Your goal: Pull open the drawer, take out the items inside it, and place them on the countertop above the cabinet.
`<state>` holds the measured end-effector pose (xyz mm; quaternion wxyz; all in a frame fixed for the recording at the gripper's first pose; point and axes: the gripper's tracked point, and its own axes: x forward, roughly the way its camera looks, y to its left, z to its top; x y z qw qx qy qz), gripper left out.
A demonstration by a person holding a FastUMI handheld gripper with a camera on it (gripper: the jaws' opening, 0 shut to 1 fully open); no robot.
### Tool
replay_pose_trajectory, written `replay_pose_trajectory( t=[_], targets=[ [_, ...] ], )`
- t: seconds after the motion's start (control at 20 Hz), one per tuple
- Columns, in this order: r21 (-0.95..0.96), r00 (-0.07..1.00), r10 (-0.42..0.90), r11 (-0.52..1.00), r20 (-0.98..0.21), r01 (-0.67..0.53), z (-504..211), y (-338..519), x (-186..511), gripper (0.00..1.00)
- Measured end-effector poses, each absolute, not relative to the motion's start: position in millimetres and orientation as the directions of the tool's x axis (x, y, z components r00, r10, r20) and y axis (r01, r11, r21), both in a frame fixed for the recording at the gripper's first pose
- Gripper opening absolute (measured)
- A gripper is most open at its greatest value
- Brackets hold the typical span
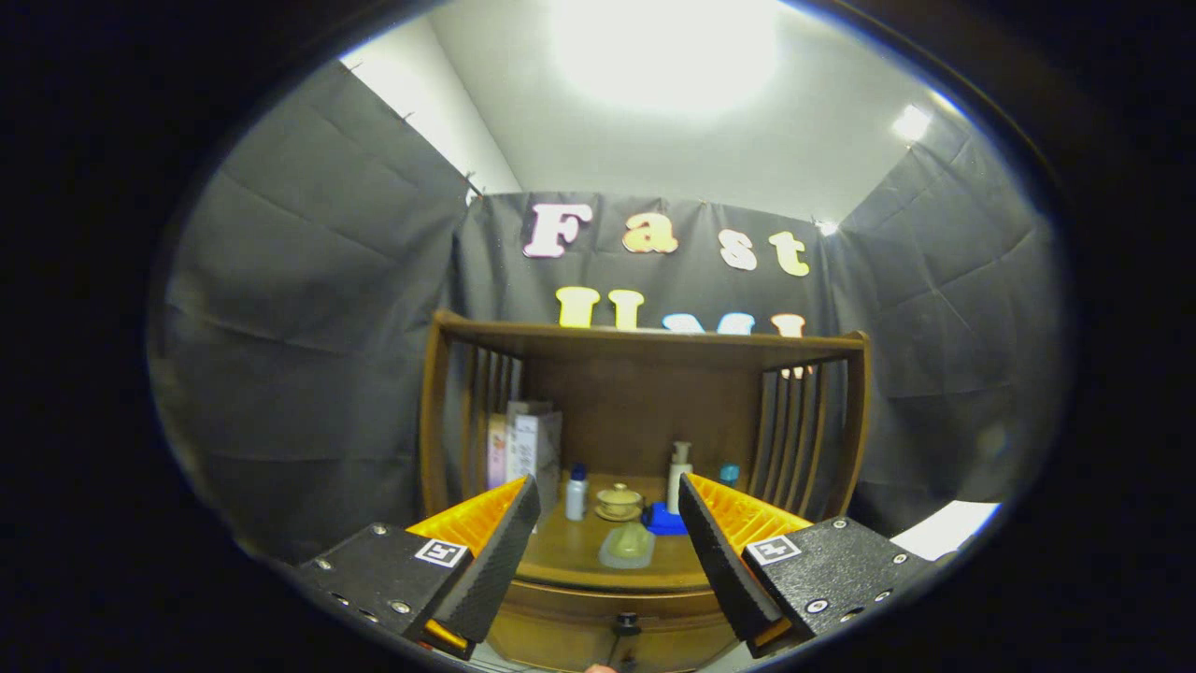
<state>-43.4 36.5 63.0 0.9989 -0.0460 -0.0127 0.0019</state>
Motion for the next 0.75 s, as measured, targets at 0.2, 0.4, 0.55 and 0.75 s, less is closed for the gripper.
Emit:
replay_pose_trajectory(
  t=[0.2, 0.4, 0.55, 0.75],
  targets=[
    [-0.067, 0.999, -0.03, 0.997, 0.014, 0.031, 57.7, 35.7, -49.5, 0.93],
    [-0.004, 1.0, -0.015, 1.0, -0.005, 0.015, 52.3, 42.8, -55.5, 0.94],
    [0.014, 1.0, -0.002, 1.0, -0.012, 0.002, 48.1, 40.4, -53.9, 0.94],
    [-0.022, 0.998, -0.055, 0.998, -0.005, 0.055, 48.0, 17.4, -53.8, 0.94]
  ],
)
